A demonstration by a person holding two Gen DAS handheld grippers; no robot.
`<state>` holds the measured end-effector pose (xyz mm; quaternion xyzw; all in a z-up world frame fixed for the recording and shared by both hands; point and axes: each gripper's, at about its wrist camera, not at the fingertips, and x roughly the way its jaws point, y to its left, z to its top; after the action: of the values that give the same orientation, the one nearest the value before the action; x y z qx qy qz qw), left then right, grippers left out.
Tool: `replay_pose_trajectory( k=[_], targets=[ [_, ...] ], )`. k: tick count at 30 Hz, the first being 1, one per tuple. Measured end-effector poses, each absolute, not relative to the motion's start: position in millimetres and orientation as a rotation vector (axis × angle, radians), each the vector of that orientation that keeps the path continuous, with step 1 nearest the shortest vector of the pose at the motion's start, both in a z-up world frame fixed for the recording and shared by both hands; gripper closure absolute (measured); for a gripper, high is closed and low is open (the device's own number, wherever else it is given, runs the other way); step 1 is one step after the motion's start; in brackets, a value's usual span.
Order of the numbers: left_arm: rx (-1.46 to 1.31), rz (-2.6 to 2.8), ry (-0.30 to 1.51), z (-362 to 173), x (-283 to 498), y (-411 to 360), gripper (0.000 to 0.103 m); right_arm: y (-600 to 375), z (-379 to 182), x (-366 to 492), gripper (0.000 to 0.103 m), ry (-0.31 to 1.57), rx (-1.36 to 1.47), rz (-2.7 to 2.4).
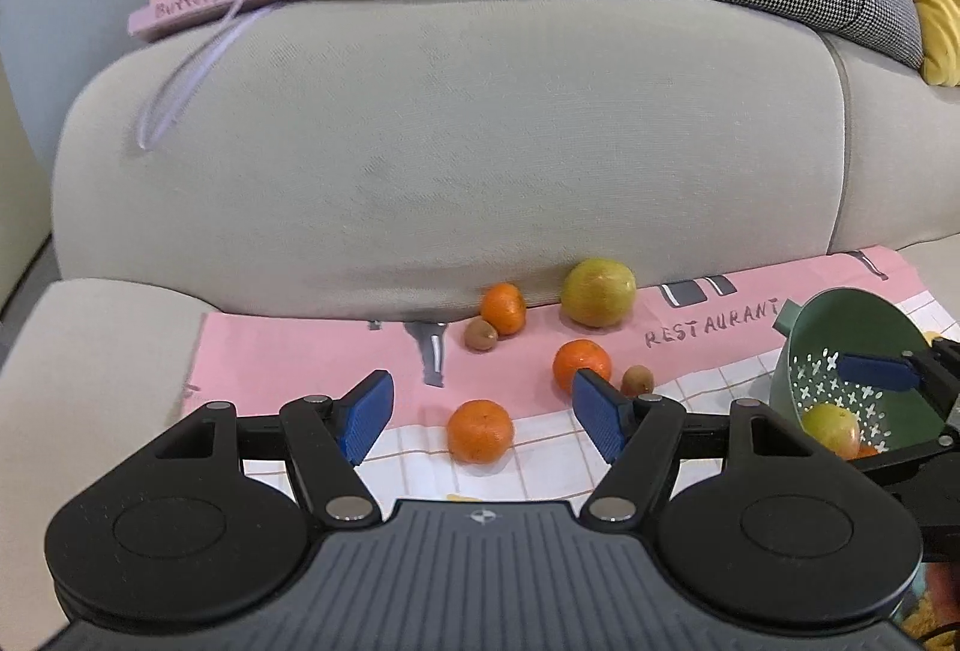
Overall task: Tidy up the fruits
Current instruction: 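Move the left tool to a mandarin while the right tool reaches a yellow pear, then close the left tool on the mandarin while the right tool grasps the pear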
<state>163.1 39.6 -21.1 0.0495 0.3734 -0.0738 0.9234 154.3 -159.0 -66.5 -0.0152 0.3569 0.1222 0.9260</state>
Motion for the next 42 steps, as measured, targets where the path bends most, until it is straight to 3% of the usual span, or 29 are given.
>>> replay_pose_trajectory(
  k=[12, 19, 26, 39, 42],
  targets=[
    [0.066, -0.152, 0.849, -57, 209, 45, 0.024, -152, -81, 217, 0.018, 0.732, -0.074, 0.282],
    [-0.02, -0.108, 0.899, -77, 238, 64, 0.025, -146, -95, 264, 0.023, 0.796, -0.03, 0.294],
    [-0.045, -0.12, 0.883, -90, 277, 59, 0.032, -140, -108, 316, 0.029, 0.878, 0.084, 0.271],
    [-0.03, -0.226, 0.914, -137, 342, 36, 0.033, -162, -151, 384, 0.031, 1.066, 0.377, 0.178],
    [-0.044, -0.229, 0.929, -146, 351, 38, 0.039, -164, -157, 390, 0.031, 1.088, 0.419, 0.177]
  ],
)
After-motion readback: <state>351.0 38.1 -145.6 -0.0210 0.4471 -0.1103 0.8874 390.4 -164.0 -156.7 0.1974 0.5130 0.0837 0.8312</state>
